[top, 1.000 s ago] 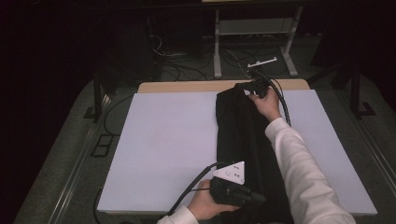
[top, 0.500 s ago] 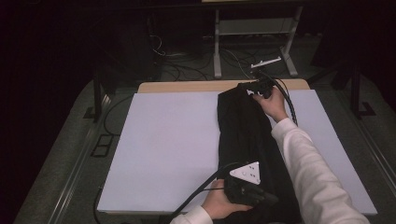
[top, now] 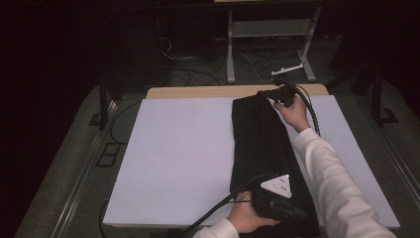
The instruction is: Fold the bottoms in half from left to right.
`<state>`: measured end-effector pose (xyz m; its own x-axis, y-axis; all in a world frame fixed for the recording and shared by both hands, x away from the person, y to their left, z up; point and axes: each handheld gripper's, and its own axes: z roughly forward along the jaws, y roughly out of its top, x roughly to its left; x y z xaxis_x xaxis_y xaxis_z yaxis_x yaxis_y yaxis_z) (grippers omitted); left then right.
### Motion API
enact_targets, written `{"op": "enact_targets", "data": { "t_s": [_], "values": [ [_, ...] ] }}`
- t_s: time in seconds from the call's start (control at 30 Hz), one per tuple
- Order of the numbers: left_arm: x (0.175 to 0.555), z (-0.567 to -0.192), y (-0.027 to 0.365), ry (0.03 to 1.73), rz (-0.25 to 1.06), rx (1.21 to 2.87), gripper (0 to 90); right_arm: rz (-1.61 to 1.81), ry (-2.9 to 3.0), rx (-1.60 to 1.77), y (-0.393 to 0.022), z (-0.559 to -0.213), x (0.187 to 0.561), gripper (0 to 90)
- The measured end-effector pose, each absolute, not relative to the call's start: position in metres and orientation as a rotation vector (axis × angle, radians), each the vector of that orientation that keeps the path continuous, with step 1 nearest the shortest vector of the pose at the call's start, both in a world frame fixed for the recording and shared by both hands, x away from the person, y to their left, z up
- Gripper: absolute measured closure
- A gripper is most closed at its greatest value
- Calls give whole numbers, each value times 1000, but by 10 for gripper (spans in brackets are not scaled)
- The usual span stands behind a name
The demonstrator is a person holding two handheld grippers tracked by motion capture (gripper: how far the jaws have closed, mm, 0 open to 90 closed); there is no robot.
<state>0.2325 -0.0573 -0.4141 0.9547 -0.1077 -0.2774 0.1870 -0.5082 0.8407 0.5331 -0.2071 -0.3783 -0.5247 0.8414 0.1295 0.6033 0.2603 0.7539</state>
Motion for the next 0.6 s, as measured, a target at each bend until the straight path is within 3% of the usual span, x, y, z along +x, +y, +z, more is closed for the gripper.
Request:
{"op": "enact_targets", "data": {
  "t_s": [0.6],
  "values": [
    [234, -425, -84, 54, -390, 2090, 893, 1118, 2229, 1336, -222, -384, 534, 869]
  ]
}}
